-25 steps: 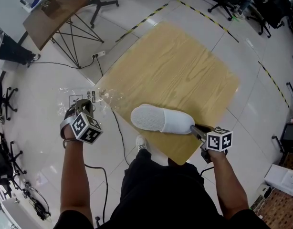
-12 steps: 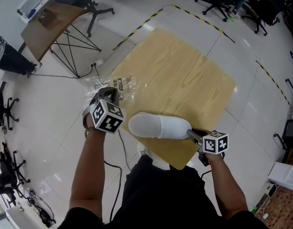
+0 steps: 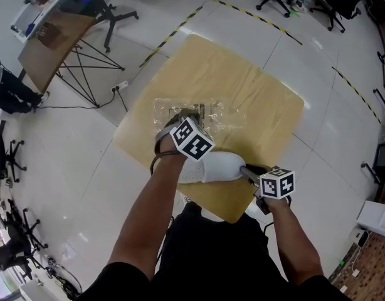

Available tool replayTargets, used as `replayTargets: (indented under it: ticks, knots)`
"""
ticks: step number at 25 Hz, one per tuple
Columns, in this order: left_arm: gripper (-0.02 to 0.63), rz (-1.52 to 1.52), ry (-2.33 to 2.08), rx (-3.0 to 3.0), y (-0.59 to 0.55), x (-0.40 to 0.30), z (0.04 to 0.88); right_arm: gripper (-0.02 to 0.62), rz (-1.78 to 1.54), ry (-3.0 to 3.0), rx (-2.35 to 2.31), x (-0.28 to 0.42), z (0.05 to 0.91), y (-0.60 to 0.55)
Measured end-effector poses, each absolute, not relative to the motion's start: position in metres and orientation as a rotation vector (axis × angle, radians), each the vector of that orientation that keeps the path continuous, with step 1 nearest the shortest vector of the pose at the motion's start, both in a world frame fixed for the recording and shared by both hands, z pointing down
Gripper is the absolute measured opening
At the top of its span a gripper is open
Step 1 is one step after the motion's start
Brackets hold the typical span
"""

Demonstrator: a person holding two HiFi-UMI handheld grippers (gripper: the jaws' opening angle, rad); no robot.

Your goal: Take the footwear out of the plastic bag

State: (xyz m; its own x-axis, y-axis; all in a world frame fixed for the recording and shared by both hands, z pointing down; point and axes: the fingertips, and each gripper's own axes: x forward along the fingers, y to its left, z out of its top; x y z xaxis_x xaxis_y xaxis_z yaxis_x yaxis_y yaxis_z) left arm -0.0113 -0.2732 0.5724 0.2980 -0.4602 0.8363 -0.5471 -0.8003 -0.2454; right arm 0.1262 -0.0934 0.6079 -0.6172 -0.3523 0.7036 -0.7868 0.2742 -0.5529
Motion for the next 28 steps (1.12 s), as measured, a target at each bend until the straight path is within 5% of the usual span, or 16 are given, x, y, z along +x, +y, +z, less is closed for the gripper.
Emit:
replayTargets:
  ticks: [11,13,18,20,22,28]
  knots:
    - [0.078,1.416,-0.851,2.520,-0.275,0.018,0.587,0.101,1.259,-2.071,1.067,0.138,0.611,-0.090]
    - [0.097,1.290,-0.828,2.567,-0.269,0.016,0.572,0.162,1.224,-2.056,1.084,0.139,0.605,-0.085]
    - [0.061,0.816,-0.807,2.615,-0.230,-0.015,0.520,0.169,1.125,-2.028,1.239,0.149,0.577,-0.062]
    - [0.022,0.686,-0.768,2.561,-0.203,-0.031,0.513,0.118,1.105,-2.055,1.317,0.147,0.561,-0.051]
    - [0.008,0.581,-0.657,2.484,-0.163,-0.043,0.513,0.002,1.108,-2.104,1.342,0.134,0.548,-0.037]
    - [0.006,0.576,-0.639,2.369,-0.049,-0.070,0.513,0.002,1.073,-2.284,1.232,0.088,0.513,0.005]
